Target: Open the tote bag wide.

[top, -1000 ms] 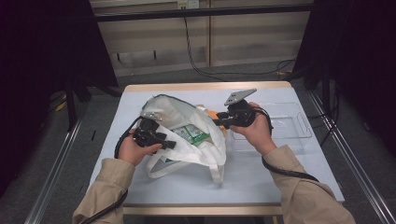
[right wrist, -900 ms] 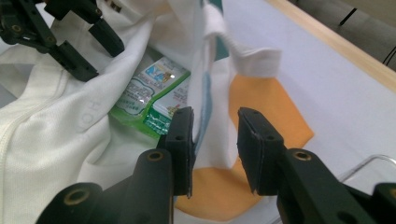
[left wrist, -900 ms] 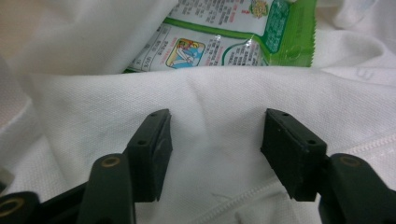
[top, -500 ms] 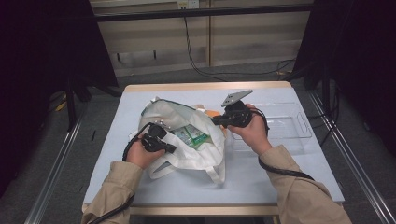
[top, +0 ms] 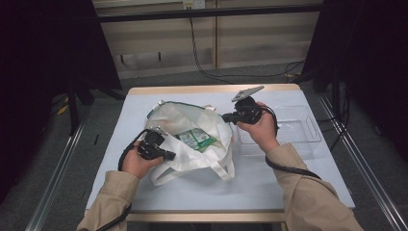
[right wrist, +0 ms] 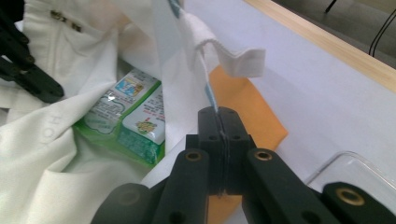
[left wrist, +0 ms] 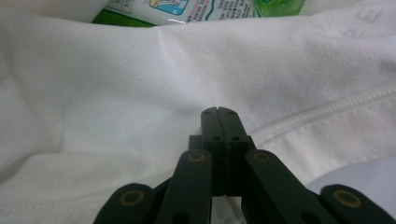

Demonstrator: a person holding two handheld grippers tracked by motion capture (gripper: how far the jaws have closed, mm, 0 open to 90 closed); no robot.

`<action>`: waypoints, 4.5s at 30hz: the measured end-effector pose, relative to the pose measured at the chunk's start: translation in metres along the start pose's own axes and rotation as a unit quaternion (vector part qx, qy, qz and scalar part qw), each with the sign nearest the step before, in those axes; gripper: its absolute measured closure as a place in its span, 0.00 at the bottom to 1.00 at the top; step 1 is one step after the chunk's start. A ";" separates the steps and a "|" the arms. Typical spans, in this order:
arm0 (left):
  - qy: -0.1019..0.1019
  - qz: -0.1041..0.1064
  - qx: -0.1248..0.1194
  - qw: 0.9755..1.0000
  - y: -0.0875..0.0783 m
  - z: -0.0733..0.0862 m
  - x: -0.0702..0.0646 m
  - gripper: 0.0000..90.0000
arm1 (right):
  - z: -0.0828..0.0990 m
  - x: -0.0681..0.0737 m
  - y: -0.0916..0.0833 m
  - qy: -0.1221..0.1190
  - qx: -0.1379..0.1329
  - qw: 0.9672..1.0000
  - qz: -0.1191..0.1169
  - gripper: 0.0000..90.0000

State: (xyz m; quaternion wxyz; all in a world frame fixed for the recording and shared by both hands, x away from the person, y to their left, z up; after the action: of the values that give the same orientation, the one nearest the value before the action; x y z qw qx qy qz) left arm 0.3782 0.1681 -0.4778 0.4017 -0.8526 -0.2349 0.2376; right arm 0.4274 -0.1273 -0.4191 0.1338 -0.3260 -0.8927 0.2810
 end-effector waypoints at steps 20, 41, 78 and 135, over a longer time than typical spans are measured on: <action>-0.002 -0.014 -0.003 1.000 -0.015 0.012 0.005 1.00 | 0.017 -0.031 0.020 0.042 0.024 0.998 0.030 0.99; -0.002 -0.020 -0.023 1.000 -0.020 0.011 0.007 1.00 | 0.011 -0.020 0.016 0.024 0.008 1.000 0.006 0.87; -0.008 -0.030 -0.009 0.999 -0.022 0.006 0.004 1.00 | -0.001 0.004 -0.020 -0.009 -0.021 0.999 -0.030 0.81; -0.006 -0.033 -0.023 0.999 -0.013 0.015 0.008 1.00 | 0.013 -0.024 0.052 -0.018 0.082 0.996 0.027 1.00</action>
State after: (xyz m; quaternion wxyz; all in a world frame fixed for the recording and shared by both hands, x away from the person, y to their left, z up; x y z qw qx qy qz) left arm 0.3730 0.1891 -0.4773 0.3880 -0.8521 -0.2710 0.2234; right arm 0.4665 -0.1159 -0.4612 0.1359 -0.3328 -0.8596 0.3630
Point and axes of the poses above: each handheld gripper's, and its own axes: y roughly forward along the jaws, z roughly out of its underside, x roughly to its left, the point moved 4 cm from there along y, roughly forward along the jaws, and after that the axes turned 3 degrees about -x, right-handed, at the moved point
